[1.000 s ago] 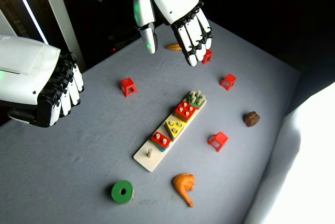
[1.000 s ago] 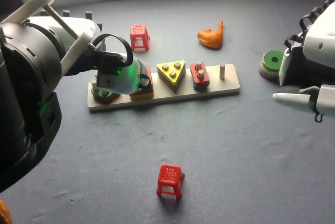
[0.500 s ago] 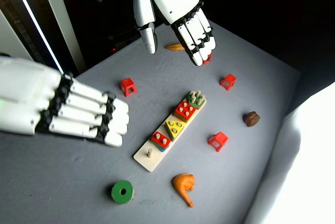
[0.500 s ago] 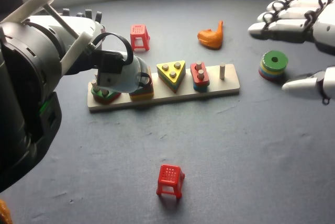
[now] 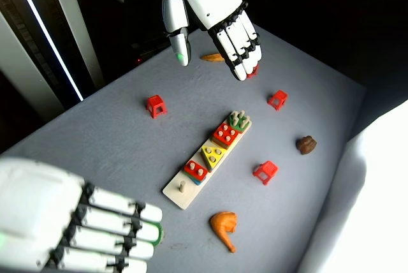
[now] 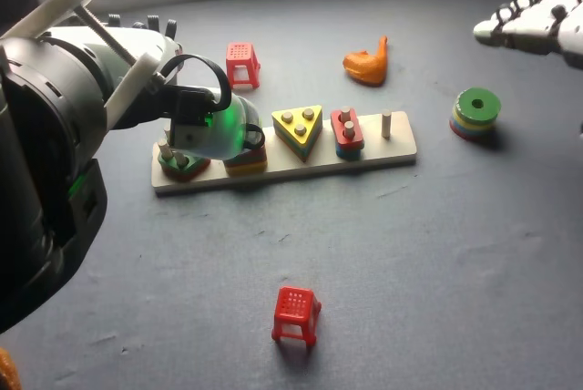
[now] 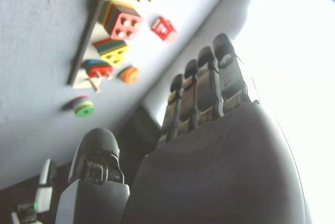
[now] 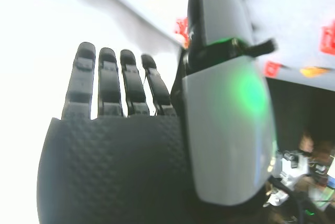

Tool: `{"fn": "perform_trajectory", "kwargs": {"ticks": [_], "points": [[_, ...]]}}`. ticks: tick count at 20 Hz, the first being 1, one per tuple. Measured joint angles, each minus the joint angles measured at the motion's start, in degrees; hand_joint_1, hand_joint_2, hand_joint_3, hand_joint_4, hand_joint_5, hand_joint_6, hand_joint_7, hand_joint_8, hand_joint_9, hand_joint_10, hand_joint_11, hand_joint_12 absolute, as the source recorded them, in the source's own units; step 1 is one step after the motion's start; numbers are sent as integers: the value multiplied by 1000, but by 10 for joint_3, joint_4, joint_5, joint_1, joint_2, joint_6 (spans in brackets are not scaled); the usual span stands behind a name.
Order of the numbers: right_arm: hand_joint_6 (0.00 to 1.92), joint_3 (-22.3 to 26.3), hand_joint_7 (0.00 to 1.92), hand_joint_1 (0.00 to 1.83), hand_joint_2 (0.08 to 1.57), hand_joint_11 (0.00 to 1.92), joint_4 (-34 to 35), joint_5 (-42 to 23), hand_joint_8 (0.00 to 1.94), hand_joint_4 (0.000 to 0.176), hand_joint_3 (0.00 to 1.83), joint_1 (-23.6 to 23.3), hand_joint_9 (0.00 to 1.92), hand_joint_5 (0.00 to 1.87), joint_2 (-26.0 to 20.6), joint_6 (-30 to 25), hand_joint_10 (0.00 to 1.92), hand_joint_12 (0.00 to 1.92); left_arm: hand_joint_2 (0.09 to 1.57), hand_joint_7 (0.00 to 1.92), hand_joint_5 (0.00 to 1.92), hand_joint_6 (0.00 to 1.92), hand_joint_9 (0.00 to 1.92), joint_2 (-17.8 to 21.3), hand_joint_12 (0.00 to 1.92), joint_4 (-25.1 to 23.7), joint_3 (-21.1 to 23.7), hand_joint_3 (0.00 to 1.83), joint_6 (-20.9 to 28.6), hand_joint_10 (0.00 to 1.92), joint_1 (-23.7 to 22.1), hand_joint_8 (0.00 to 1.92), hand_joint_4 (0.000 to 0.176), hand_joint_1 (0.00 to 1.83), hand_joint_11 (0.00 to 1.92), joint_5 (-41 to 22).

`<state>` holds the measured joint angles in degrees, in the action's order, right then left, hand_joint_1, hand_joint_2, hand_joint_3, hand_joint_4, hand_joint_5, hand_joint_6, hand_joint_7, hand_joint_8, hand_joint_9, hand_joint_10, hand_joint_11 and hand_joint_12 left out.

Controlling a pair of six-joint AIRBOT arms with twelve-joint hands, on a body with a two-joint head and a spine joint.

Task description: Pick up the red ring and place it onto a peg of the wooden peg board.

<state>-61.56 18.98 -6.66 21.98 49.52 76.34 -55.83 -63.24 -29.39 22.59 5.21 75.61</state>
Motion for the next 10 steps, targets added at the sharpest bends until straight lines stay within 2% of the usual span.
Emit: {"fn": "perform_trajectory", "kwargs": {"ticks": [3,6,8,10], "points": [[3,-38,0,1356,963,0,31,15,0,0,0,1,0,12,35,0,0,282,1299,59,31,0,64,0,178,-2,0,0,0,0,0,1,0,0,0,0],[16,-80,24,1329,946,0,50,33,4,0,0,1,11,100,65,0,3,458,1302,70,50,5,70,0,226,-2,0,1,0,2,0,3,0,0,0,2],[15,-104,27,1329,947,0,50,33,4,0,0,1,12,106,83,0,3,464,1302,70,50,5,70,0,223,-3,0,1,0,2,0,3,0,0,0,2],[10,-125,52,1389,979,0,52,34,4,0,7,1,38,129,102,0,8,563,1307,85,68,7,87,0,277,-2,0,2,0,6,0,6,0,0,0,-1]]}}
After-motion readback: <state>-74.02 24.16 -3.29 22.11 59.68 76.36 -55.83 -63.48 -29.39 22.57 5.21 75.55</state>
